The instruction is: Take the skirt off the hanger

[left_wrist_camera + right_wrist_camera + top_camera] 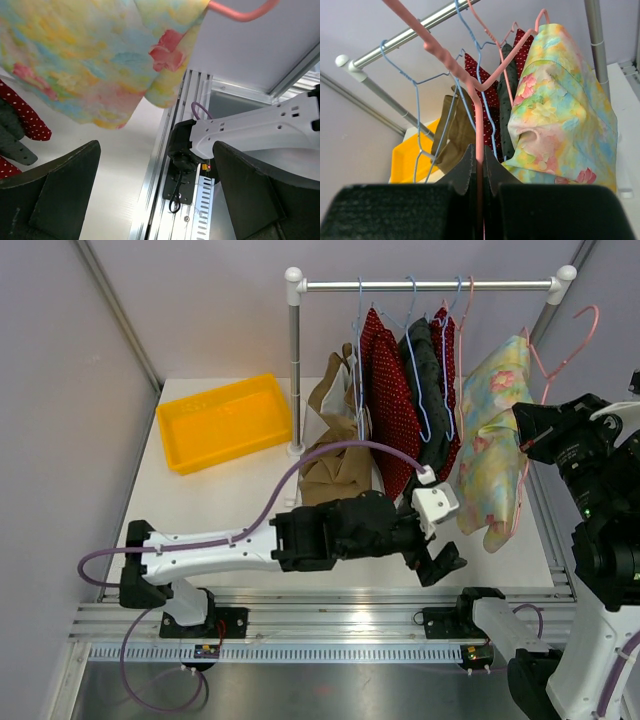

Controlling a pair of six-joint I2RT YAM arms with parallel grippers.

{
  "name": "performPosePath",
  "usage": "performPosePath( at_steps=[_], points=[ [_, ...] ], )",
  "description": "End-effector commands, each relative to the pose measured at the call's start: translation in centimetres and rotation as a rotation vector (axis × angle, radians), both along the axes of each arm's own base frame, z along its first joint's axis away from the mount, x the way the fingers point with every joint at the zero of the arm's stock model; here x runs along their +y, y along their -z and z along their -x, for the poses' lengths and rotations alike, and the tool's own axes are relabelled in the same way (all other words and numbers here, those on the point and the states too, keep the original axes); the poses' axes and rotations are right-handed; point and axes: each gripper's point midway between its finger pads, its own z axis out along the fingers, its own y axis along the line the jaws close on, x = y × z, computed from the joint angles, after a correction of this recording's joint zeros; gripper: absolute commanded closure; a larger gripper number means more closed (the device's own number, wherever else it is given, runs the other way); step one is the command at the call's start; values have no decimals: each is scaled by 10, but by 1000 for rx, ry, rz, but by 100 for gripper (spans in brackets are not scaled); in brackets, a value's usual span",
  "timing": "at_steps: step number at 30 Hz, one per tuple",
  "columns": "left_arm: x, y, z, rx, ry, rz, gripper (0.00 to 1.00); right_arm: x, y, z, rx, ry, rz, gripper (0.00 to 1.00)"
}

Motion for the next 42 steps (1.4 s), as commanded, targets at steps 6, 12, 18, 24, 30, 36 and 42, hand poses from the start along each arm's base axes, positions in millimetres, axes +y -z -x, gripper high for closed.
performPosePath(
  at_steps=[6,12,18,24,30,36,42],
  points=[
    [-28,-28,-22,-84,-153,100,1,21,-37,35,-103,-103,-63,100],
    [-22,-21,-58,-148,-354,85,1,26,-49,53,-125,-129,-80,100],
    [-33,-28,-70,-176,-372,96,1,30,-53,63,-126,-151,-96,100],
    [-49,-41,-48,-137,-240,150,1,29,-55,66,-133,-143,-92,100],
    [-50,-50,-52,-144,-254,187,38,33,-61,68,-145,-167,-100,100],
    [-35,-58,-68,-153,-350,192,100,32,-54,59,-126,-161,-94,100],
    [51,-31,-67,-209,-582,7,100,11,-26,29,-52,-51,-44,100]
  ],
)
